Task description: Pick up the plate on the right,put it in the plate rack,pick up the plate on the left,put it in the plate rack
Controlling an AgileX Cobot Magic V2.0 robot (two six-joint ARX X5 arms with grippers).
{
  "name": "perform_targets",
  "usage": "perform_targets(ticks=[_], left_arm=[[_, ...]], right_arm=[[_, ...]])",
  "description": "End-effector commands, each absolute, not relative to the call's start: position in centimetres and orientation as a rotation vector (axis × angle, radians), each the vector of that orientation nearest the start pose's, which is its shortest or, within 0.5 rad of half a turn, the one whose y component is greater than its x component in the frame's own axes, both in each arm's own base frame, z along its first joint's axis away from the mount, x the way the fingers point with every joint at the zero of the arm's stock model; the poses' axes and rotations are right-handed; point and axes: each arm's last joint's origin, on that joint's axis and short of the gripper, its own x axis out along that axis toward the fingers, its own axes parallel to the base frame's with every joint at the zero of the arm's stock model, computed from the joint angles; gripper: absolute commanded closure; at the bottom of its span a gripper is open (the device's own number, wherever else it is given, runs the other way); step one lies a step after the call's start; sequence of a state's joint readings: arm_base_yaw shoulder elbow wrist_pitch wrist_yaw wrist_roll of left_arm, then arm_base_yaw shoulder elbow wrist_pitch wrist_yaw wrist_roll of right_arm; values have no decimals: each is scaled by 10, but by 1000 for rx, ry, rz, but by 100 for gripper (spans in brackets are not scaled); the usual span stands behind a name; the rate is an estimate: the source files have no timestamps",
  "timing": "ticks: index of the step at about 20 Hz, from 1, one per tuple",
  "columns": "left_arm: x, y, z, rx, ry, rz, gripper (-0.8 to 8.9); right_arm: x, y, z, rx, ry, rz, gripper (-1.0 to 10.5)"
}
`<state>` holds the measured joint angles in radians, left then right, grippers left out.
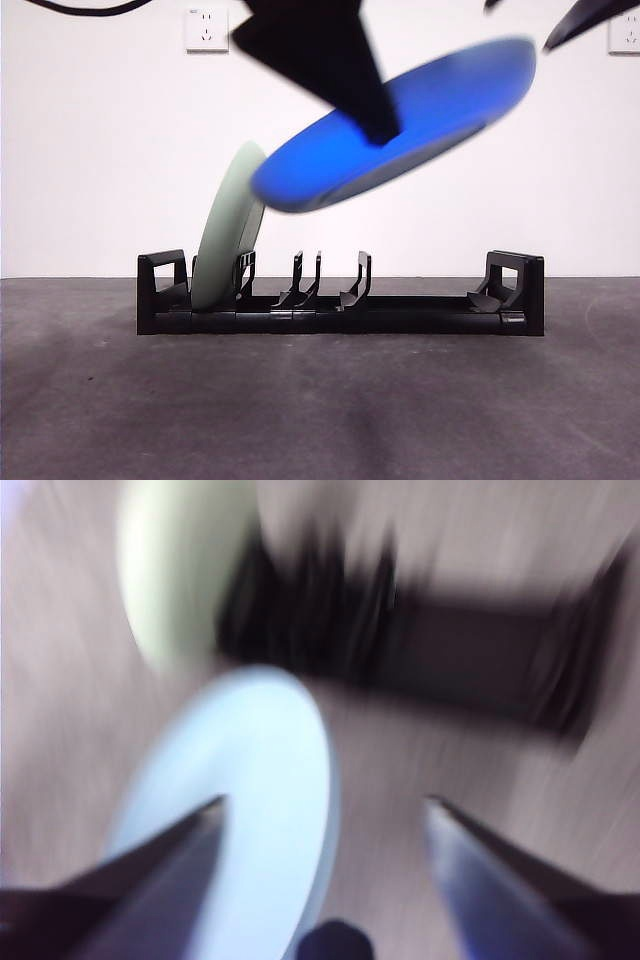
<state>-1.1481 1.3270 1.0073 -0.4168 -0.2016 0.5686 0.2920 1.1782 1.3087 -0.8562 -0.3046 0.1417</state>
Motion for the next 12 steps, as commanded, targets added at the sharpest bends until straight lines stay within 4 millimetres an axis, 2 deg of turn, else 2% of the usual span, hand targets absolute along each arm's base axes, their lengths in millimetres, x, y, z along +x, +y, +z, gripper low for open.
perform_targets(ticks=[1, 4, 8, 12], left_arm=[[132, -256, 284, 796, 282, -1000, 822], [161, -251, 304, 406, 214, -1017, 822], [209, -224, 327, 5, 114, -1019, 822], [236, -204, 334, -177, 72, -1001, 822]], right_arm=[[194, 59, 401, 139, 592, 499, 356], [160, 44, 428, 118, 388, 385, 359], [127, 33, 441, 98, 276, 287, 359], [118, 30, 442, 99, 265, 288, 359]])
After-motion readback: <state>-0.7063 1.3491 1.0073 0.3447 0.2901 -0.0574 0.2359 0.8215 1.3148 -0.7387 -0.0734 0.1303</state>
